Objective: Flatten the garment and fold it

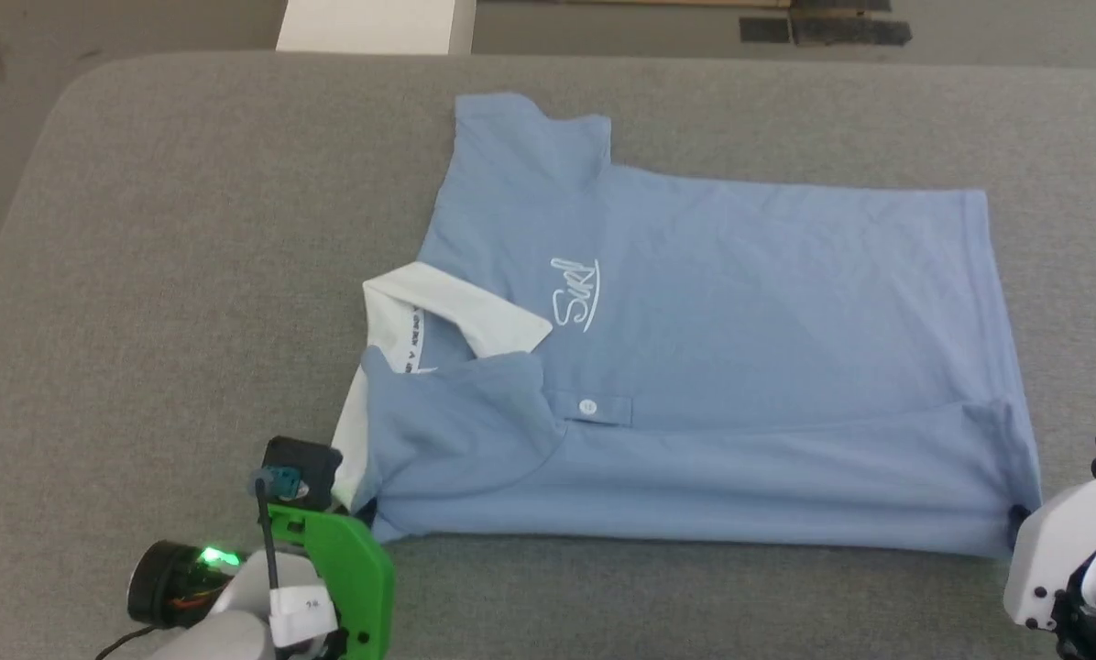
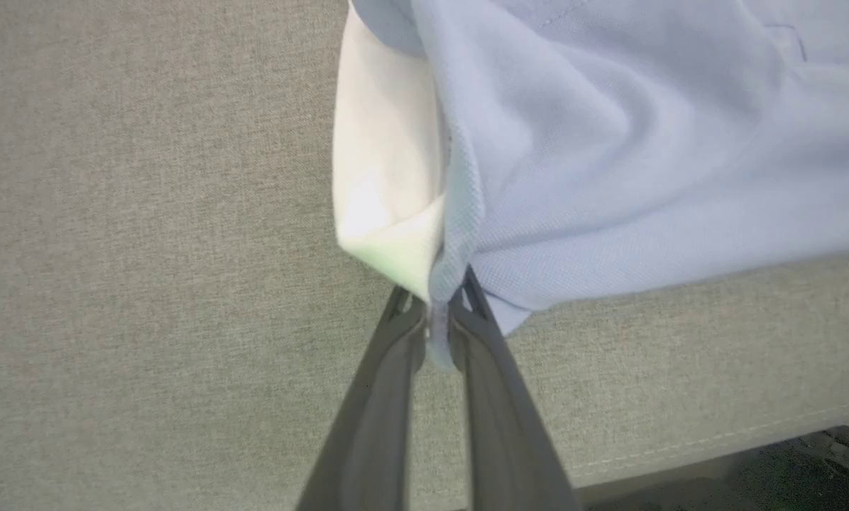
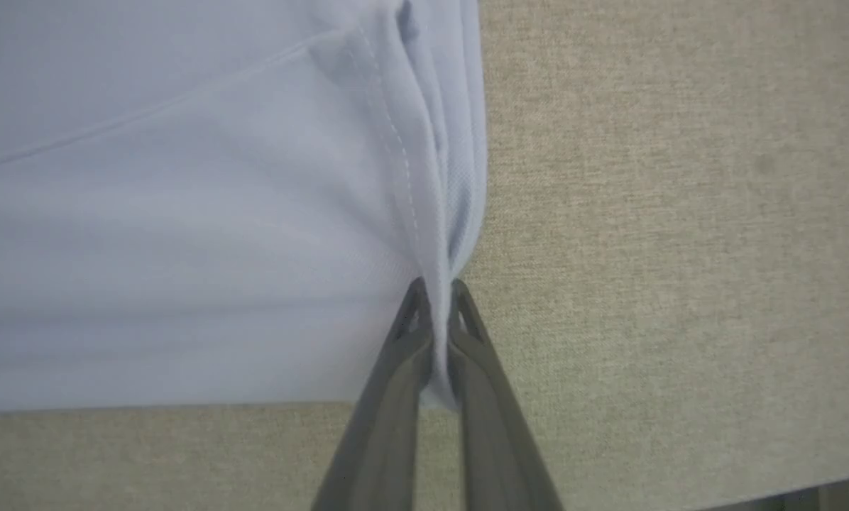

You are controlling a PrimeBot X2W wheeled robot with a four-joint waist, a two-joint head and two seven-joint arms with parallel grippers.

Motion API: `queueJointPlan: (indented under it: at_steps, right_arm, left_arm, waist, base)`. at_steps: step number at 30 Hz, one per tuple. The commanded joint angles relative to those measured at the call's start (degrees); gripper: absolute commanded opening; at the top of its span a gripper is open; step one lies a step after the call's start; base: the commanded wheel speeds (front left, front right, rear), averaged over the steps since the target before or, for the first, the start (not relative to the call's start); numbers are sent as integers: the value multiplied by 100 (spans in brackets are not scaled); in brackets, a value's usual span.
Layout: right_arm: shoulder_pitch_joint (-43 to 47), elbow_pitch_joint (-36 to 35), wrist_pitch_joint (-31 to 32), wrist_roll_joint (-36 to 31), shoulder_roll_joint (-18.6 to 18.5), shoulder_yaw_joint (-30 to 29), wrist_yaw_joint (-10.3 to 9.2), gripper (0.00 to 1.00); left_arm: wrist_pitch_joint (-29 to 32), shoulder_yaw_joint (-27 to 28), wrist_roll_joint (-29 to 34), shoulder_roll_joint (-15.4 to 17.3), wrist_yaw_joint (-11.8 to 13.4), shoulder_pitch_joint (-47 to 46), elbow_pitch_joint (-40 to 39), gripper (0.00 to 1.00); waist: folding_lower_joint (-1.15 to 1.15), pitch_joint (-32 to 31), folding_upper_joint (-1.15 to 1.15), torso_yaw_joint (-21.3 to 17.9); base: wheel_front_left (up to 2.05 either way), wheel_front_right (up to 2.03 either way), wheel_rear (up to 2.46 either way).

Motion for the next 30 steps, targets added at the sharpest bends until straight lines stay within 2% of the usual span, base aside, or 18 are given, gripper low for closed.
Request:
queueJointPlan:
  at_steps: [1,9,16,17,18,25,30]
  right_arm:
    - [133,-104,84,67,-86,-5,-12,0]
    - [576,-409,479,197,-265,3,-12,0]
    - [576,-230,316,125,-203,9,-12,0]
    - [548,-202,273,120,-203,43,-12,45]
    - [508,-161,203,109,-214,70,-12,100]
    - [211,-213,-502,212,-371,182,-12,100]
    - [37,-575,-1287,491,-515,405,-12,100]
  left_arm:
    - [72,2,-80,148,-25,106,22,0]
    - [407,-144,-303,415,-132,381,-174,0]
    - [350,-187,-328,227,-175,363,-41,0]
    - [333,-195,-319,195,-188,349,-6,33]
    - [289,-200,-295,153,-204,324,38,100]
    - [-184,-31,-213,-51,-220,228,226,100]
    - [-918,336,-101,-142,-168,154,214,100]
  waist:
    - [0,-177,0,-95]
    - [0,-214,0,-123]
    - [0,-68,0,-93]
    - [0,-51,0,-93]
    - [0,-36,0,-91]
    - [0,-143,0,-74]
    - [0,-297,0,-80]
  base:
    - [0,0,0]
    - [0,0,0]
    - [0,0,0]
    - [0,0,0]
    - [0,0,0]
    - [0,0,0]
    - [0,0,0]
